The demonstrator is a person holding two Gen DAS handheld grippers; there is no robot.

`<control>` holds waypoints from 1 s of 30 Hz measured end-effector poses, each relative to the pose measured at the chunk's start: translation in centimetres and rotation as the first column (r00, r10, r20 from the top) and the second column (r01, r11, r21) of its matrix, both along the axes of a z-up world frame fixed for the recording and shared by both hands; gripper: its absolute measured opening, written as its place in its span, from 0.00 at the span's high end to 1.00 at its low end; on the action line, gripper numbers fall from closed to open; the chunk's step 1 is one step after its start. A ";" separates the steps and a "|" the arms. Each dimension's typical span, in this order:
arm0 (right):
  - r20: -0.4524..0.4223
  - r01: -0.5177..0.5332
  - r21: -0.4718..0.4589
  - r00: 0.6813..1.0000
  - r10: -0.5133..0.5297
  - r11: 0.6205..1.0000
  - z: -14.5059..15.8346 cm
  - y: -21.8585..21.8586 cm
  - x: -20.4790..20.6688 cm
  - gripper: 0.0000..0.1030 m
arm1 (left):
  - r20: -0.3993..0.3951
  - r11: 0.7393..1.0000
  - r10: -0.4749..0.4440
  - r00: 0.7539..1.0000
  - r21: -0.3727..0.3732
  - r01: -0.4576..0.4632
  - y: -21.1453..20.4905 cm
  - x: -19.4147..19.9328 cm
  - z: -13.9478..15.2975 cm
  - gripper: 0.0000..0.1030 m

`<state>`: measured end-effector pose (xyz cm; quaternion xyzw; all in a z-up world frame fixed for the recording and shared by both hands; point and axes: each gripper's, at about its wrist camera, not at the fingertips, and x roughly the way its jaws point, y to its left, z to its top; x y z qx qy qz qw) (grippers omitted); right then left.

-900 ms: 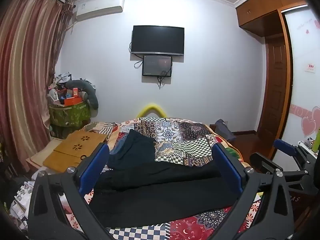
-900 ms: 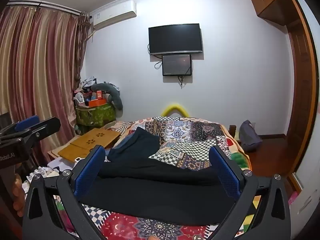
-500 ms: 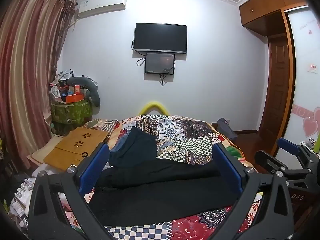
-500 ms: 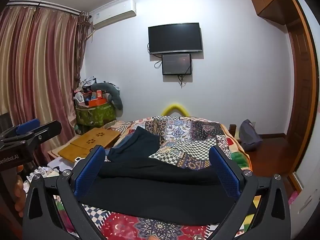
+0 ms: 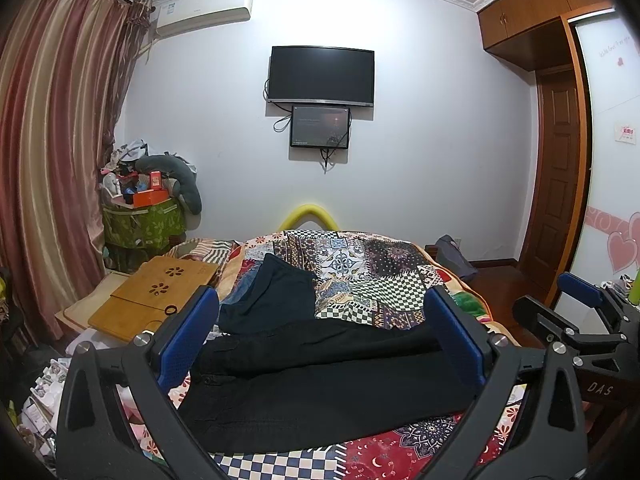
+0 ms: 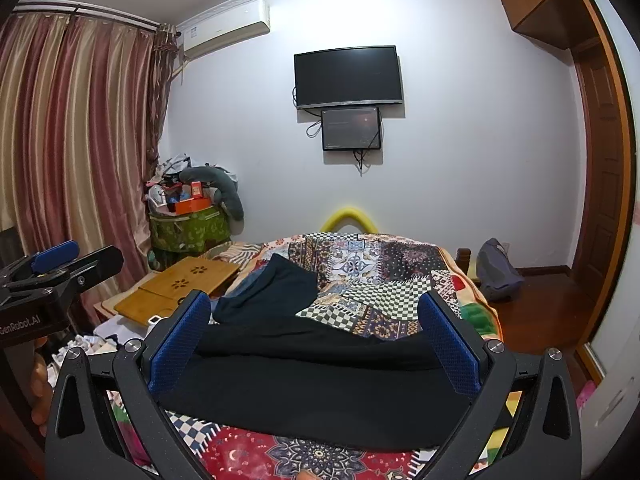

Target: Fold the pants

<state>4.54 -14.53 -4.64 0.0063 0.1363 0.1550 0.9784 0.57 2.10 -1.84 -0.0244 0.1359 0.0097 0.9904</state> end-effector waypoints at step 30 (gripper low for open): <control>-0.001 0.001 -0.005 1.000 -0.001 1.000 0.2 -0.1 0.1 0.00 | -0.004 1.000 0.005 1.000 -0.007 -0.005 -0.2 0.0 0.0 0.00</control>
